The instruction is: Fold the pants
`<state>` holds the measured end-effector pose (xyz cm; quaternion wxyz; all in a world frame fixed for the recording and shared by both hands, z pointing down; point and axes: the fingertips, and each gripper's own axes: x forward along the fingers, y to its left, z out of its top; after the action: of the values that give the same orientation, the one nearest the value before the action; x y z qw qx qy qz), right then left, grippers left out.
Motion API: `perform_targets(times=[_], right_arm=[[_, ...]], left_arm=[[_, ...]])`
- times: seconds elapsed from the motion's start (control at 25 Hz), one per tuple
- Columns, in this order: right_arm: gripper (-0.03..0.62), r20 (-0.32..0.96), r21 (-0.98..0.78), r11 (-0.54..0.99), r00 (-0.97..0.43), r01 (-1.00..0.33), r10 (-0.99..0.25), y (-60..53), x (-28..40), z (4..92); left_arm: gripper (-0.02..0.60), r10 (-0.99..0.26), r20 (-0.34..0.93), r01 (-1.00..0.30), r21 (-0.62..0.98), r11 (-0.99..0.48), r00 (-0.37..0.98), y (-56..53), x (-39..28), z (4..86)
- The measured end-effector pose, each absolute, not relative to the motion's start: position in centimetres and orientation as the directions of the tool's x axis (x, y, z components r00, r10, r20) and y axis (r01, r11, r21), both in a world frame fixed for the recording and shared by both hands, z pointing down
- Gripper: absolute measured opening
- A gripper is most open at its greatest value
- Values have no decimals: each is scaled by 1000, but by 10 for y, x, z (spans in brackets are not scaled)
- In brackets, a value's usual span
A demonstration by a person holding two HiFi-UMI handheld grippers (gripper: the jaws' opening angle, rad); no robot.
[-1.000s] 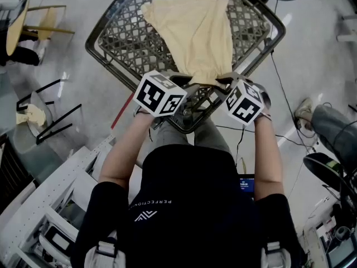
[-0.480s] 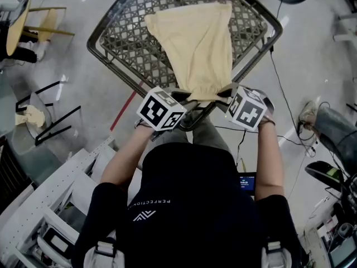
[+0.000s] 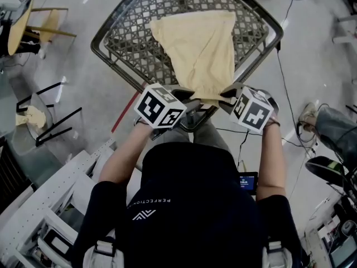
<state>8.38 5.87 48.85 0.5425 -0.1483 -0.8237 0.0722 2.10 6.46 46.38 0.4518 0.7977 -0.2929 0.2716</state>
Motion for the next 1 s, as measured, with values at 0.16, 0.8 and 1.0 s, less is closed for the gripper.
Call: perform_targets(times=[0.16, 0.8, 1.0], right_arm=[[89, 884, -235, 962, -380, 139, 271, 42, 73, 481], [89, 906, -87, 994, -410, 68, 107, -37, 27, 466], [90, 906, -71, 995, -412, 64, 91, -62, 14, 469]], left_arm=[[95, -231, 698, -711, 544, -446, 678, 48, 10, 456], [95, -344, 615, -704, 618, -349, 710, -34, -33, 438], [95, -371, 612, -715, 620, -324, 699, -58, -45, 438]])
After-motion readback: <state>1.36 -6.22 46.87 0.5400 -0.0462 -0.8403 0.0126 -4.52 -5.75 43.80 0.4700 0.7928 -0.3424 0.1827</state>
